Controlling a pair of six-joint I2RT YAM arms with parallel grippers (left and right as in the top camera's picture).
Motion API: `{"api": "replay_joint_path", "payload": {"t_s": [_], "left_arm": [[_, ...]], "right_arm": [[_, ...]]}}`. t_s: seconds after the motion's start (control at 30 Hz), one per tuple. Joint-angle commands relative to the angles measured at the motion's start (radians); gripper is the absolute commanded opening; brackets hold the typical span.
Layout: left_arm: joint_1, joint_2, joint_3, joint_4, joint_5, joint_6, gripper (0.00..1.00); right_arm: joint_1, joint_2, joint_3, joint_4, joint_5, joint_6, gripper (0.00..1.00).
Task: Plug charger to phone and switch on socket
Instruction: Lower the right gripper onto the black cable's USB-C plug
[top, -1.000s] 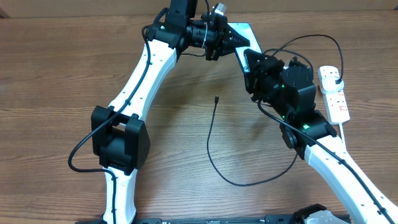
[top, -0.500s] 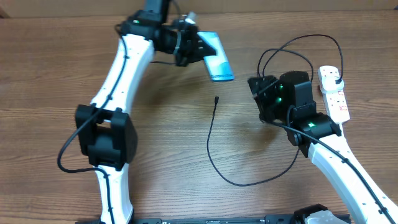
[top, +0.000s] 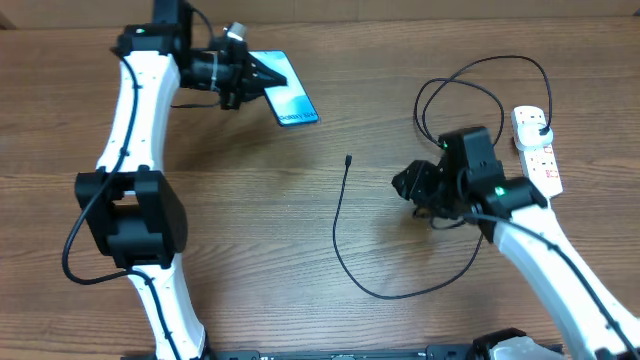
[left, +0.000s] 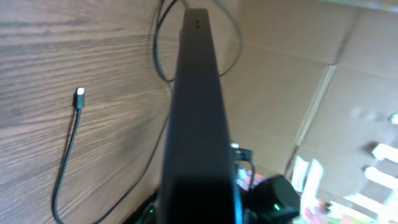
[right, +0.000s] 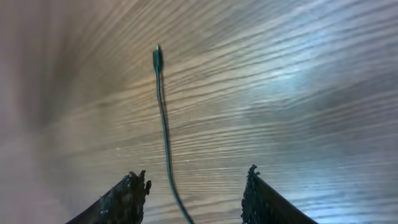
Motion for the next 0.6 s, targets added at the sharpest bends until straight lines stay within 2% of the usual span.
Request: {"api": "replay_joint_path", "payload": {"t_s": [0.0,0.1,0.23,0.37,0.57], "left_arm": [[0.037,-0.010,0.021,0.000,0.110,0.042,0.04],[0.060,-0.010,0.021,0.000,0.133,0.042,0.04],[0.074,-0.010,0.021,0.000,0.141,0.041,0.04],[0.080,-0.010,0.021,-0.003,0.142,0.041,0.04],[0.080,-0.010,0.021,-0.003,0.154,0.041,0.04]], "right_arm": [[0.001,0.116,0.182,-0.083,-0.016,-0.120,0.51],[0.015,0.281,0.390,-0.221,-0.018,-0.188,0.51],[0.055,0.431,0.555,-0.251,-0.019,-0.199,0.51],[0.100,0.498,0.577,-0.150,-0.030,-0.190,0.50],[0.145,0.542,0.577,-0.044,-0.026,-0.138,0.43]]}}
